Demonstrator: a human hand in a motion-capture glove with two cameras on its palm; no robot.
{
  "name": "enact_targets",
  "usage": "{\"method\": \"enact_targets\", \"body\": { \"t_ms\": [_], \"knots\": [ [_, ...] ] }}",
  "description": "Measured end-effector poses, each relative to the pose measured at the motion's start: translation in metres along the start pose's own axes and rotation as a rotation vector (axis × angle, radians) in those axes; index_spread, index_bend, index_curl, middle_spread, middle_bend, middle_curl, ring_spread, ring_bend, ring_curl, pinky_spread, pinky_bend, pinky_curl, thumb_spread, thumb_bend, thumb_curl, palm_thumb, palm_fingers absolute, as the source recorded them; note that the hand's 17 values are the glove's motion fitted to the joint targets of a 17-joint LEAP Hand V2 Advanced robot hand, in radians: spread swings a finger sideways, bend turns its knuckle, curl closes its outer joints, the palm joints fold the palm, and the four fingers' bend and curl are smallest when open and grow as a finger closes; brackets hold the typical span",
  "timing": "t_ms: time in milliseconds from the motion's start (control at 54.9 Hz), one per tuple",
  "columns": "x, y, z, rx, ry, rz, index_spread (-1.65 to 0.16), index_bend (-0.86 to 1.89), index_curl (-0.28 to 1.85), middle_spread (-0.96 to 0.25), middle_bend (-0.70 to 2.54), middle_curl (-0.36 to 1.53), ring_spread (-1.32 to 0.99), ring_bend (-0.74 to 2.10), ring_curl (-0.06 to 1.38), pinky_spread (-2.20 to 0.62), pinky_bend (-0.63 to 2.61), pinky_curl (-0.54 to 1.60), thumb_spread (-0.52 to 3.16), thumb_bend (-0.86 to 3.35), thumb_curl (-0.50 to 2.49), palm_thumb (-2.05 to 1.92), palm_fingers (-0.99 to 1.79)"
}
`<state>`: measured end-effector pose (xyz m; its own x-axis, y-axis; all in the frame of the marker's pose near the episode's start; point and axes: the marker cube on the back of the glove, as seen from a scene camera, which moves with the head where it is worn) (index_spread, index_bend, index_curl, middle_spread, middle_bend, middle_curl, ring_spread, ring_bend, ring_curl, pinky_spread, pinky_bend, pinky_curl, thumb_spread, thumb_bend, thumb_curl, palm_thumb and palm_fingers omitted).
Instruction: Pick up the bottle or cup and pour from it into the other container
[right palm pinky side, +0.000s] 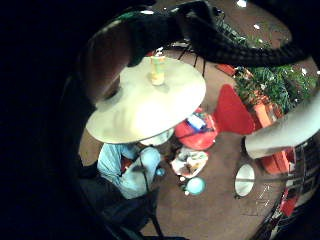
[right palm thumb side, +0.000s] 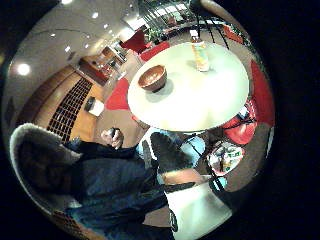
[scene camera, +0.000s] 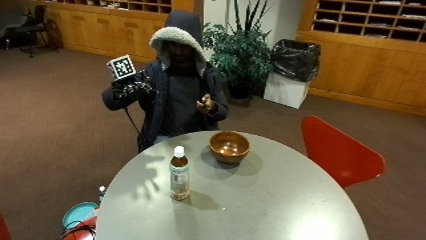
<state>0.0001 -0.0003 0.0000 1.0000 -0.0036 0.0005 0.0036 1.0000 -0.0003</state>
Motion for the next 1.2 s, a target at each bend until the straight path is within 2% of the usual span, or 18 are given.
{"method": "enact_targets", "body": {
  "t_ms": [164, 310, 401, 473, 528, 619, 710, 819, 892, 1020, 1092, 1202],
  "knots": [
    [0.003, -0.005, 0.0, -0.031, -0.002, -0.094, -0.34, 0.34, 0.2, -0.07, 0.18, 0.12, 0.12, 0.17, 0.07, 0.3, 0.45, 0.19, 0.75, 0.15, 0.17, 0.4, 0.35],
    [-0.002, -0.003, 0.001, 0.002, 0.008, -0.032, -0.37, 0.32, 0.24, -0.07, 0.18, 0.16, 0.15, 0.17, 0.08, 0.34, 0.45, 0.23, 0.89, 0.08, 0.22, 0.42, 0.34],
    [0.001, -0.013, 0.002, -0.026, 0.001, -0.083, -0.38, 0.31, 0.27, -0.08, 0.17, 0.18, 0.15, 0.18, 0.09, 0.35, 0.45, 0.25, 0.93, 0.05, 0.25, 0.44, 0.33],
    [-0.002, -0.016, 0.001, -0.047, 0.004, 0.001, -0.39, 0.31, 0.28, -0.08, 0.17, 0.19, 0.16, 0.17, 0.1, 0.36, 0.45, 0.26, 0.95, 0.02, 0.27, 0.45, 0.33],
    [-0.002, -0.01, 0.002, -0.031, 0.011, -0.01, -0.39, 0.31, 0.29, -0.08, 0.17, 0.2, 0.16, 0.17, 0.11, 0.36, 0.44, 0.27, 0.96, 0.0, 0.28, 0.46, 0.32],
    [-0.01, -0.005, 0.001, -0.062, 0.007, 0.178, -0.39, 0.3, 0.3, -0.08, 0.17, 0.21, 0.16, 0.17, 0.11, 0.37, 0.44, 0.28, 0.97, -0.02, 0.3, 0.47, 0.32],
    [-0.007, -0.012, 0.003, -0.051, 0.014, 0.178, -0.39, 0.29, 0.31, -0.06, 0.17, 0.22, 0.16, 0.17, 0.12, 0.37, 0.45, 0.29, 0.97, -0.03, 0.31, 0.47, 0.3],
    [0.0, -0.035, 0.011, 0.022, 0.045, 0.127, -0.39, 0.28, 0.32, -0.03, 0.17, 0.23, 0.16, 0.16, 0.12, 0.38, 0.46, 0.3, 0.97, -0.03, 0.32, 0.46, 0.28],
    [0.003, -0.052, 0.015, -0.04, 0.067, 0.055, -0.39, 0.29, 0.33, -0.01, 0.17, 0.24, 0.17, 0.15, 0.11, 0.38, 0.46, 0.31, 0.96, -0.04, 0.33, 0.44, 0.26],
    [-0.007, -0.08, 0.026, -0.057, 0.111, 0.227, -0.38, 0.29, 0.34, 0.01, 0.17, 0.24, 0.18, 0.15, 0.11, 0.38, 0.45, 0.32, 0.95, -0.03, 0.33, 0.43, 0.24],
    [-0.007, -0.091, 0.03, -0.13, 0.112, 0.148, -0.38, 0.3, 0.35, 0.01, 0.17, 0.25, 0.18, 0.16, 0.11, 0.38, 0.45, 0.32, 0.94, -0.03, 0.34, 0.43, 0.23],
    [-0.006, -0.123, 0.044, -0.044, 0.141, 0.129, -0.38, 0.3, 0.35, 0.02, 0.17, 0.25, 0.18, 0.16, 0.11, 0.38, 0.45, 0.32, 0.94, -0.03, 0.34, 0.42, 0.23]
  ]
}}
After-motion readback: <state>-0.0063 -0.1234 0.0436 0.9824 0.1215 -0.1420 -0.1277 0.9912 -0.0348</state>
